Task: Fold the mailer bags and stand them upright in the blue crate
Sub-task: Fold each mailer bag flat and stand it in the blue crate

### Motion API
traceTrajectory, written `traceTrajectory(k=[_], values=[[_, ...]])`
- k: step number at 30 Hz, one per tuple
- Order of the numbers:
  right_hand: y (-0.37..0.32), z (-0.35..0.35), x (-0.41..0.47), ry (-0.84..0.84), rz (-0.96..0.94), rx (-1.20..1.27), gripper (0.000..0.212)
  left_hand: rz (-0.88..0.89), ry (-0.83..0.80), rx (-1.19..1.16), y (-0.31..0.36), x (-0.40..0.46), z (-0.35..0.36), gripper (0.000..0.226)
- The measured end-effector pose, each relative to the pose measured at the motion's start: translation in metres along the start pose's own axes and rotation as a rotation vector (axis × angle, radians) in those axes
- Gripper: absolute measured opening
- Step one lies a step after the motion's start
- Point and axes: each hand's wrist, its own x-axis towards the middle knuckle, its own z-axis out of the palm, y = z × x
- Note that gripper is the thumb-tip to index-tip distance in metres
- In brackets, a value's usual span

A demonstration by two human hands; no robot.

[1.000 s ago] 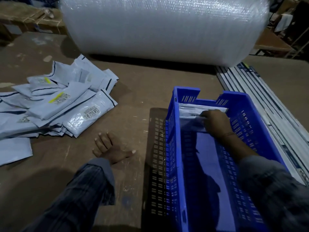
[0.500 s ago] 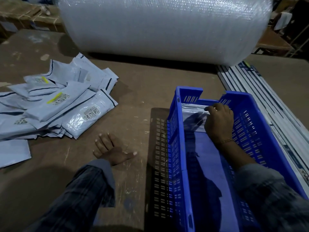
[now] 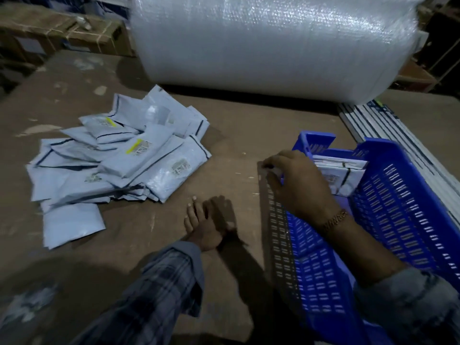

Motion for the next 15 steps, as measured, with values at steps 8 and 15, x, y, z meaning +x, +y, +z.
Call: traceTrajectory(k=[8, 15], values=[[-0.1, 0.098, 0.03, -0.215, -0.026, 0.009, 0.021, 0.313, -0.194, 0.144, -0.149, -0.002, -0.021, 0.128], [-0.166, 0.179, 0.067, -0.31, 0.059, 0.137, 0.033, 0.323, 0.04, 0.228, -0.241, 0.007, -0.038, 0.131]])
